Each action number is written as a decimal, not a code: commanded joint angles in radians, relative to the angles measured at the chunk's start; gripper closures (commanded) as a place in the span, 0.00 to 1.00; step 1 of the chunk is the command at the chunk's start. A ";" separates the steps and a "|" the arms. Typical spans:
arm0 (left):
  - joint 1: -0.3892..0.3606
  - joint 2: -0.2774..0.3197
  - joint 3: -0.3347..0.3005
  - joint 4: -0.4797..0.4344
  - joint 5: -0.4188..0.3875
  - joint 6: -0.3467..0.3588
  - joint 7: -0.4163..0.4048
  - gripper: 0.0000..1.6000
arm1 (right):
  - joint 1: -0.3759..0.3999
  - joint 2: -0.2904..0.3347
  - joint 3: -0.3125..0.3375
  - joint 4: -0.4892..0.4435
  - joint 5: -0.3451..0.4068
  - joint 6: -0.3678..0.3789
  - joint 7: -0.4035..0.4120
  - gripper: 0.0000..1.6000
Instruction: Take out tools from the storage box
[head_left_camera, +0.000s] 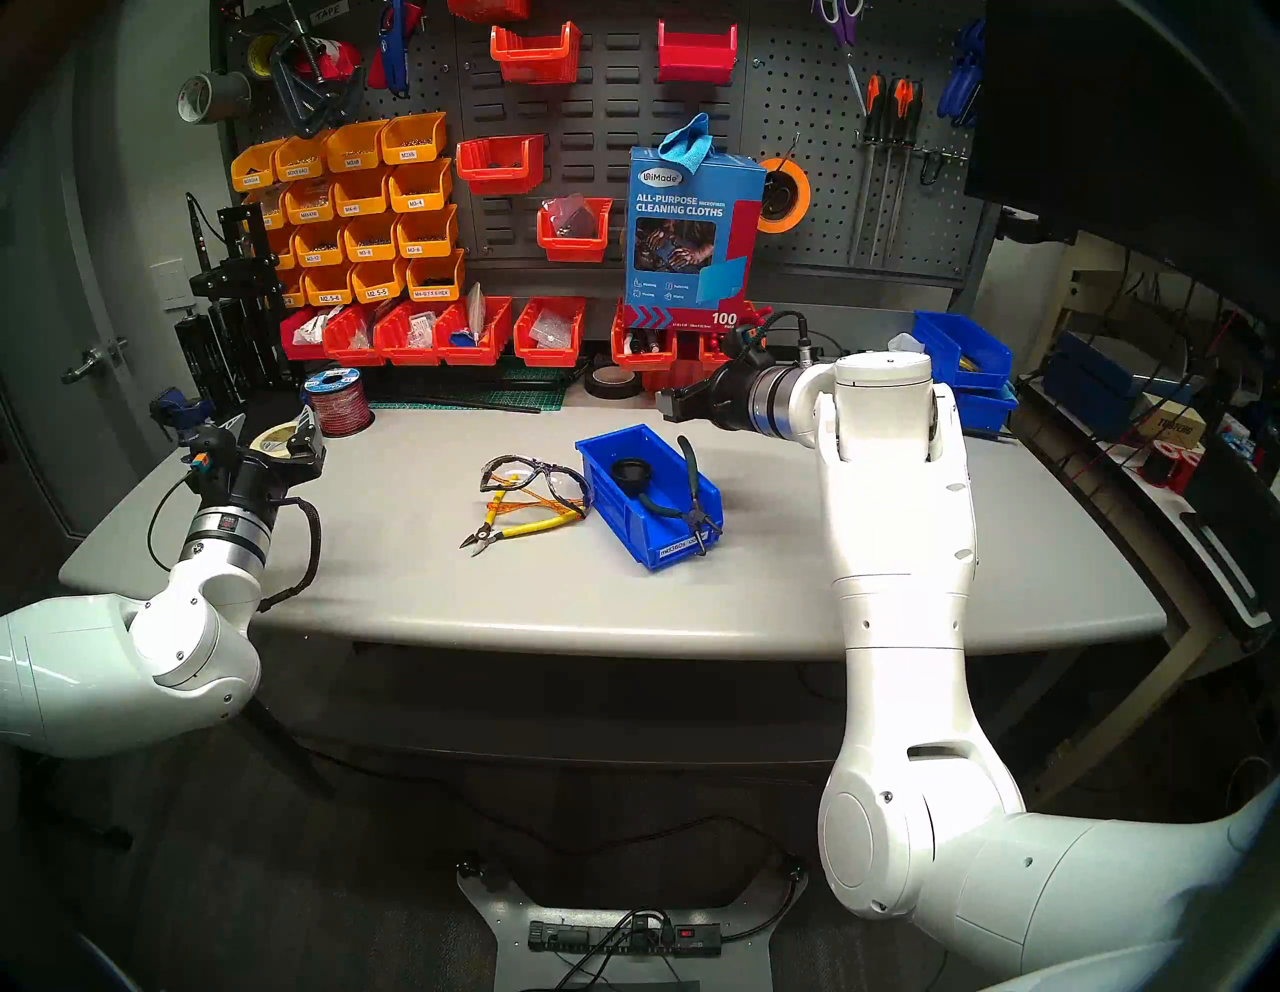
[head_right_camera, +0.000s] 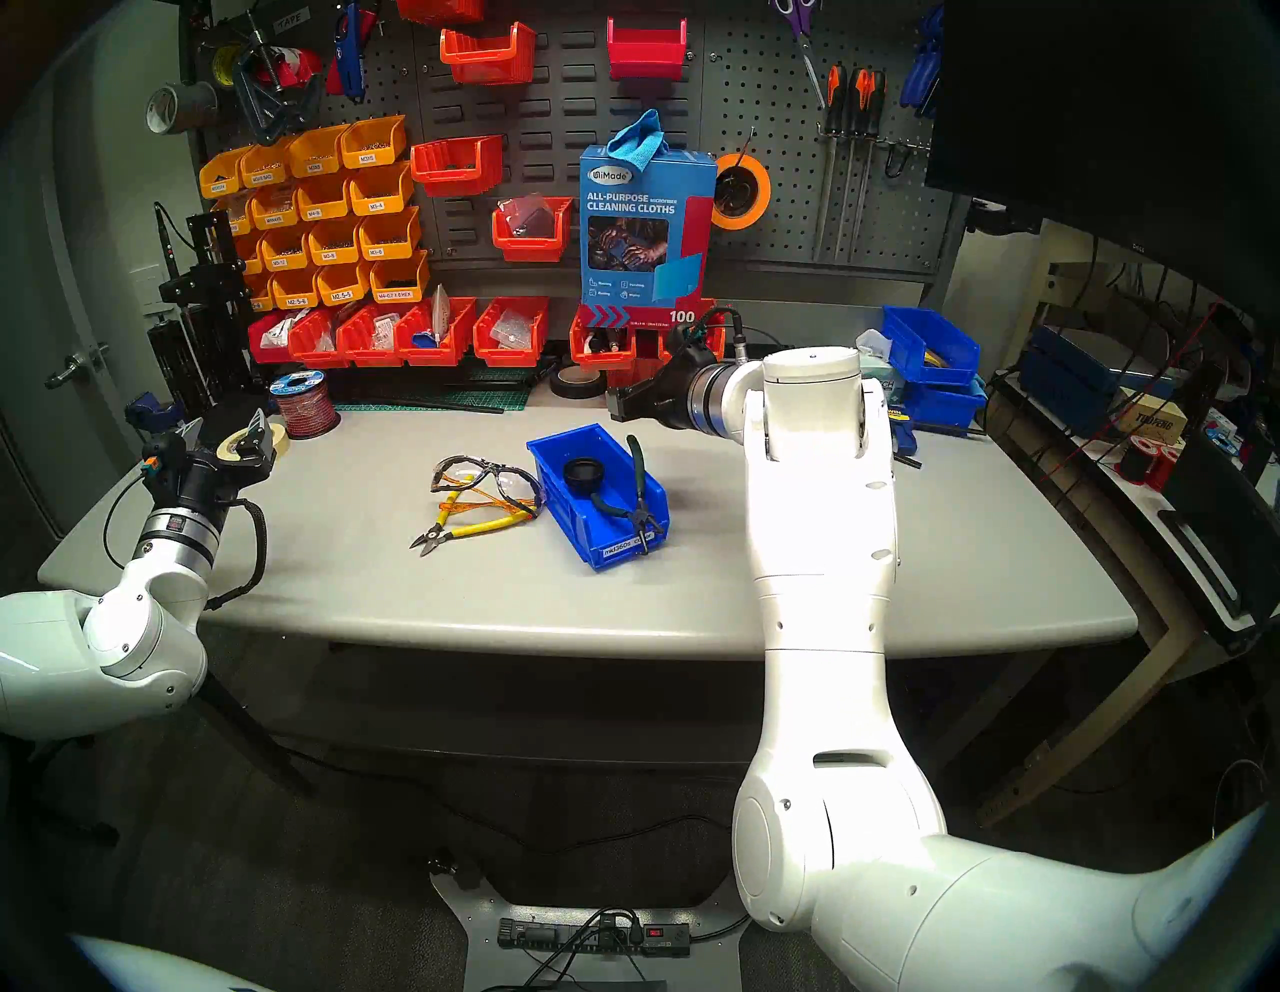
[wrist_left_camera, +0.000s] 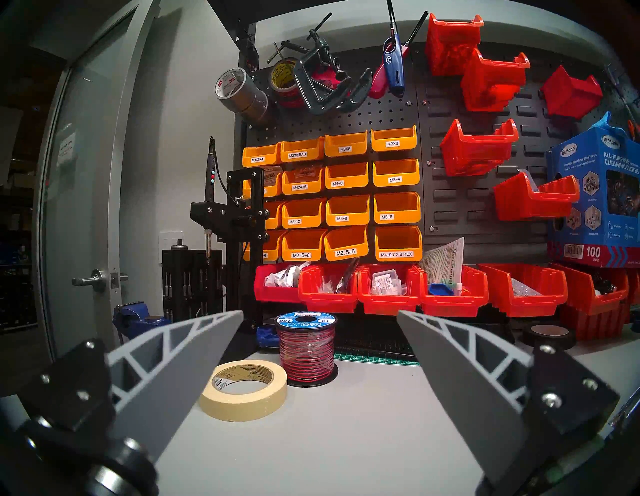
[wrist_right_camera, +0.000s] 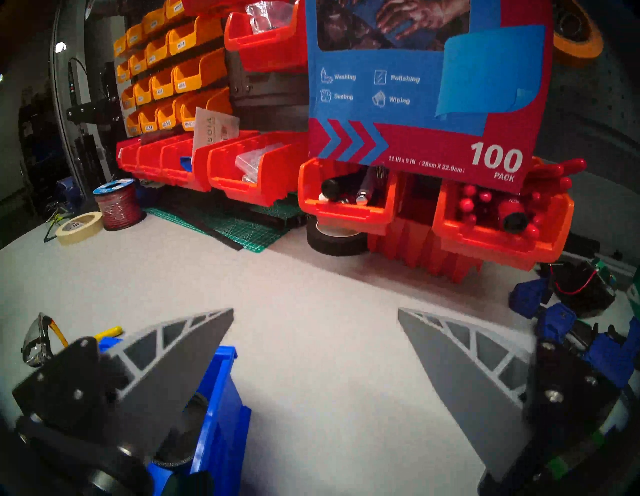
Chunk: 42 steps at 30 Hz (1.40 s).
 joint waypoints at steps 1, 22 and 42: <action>-0.030 -0.002 -0.003 0.000 -0.002 -0.004 0.002 0.00 | -0.059 0.013 -0.024 -0.118 -0.006 0.075 0.046 0.00; -0.037 -0.002 0.005 0.000 -0.003 -0.004 0.002 0.00 | -0.262 0.008 -0.042 -0.348 -0.054 0.075 0.127 0.00; -0.052 -0.002 0.020 0.000 -0.004 -0.005 0.003 0.00 | -0.311 0.018 -0.039 -0.369 -0.049 0.075 0.125 1.00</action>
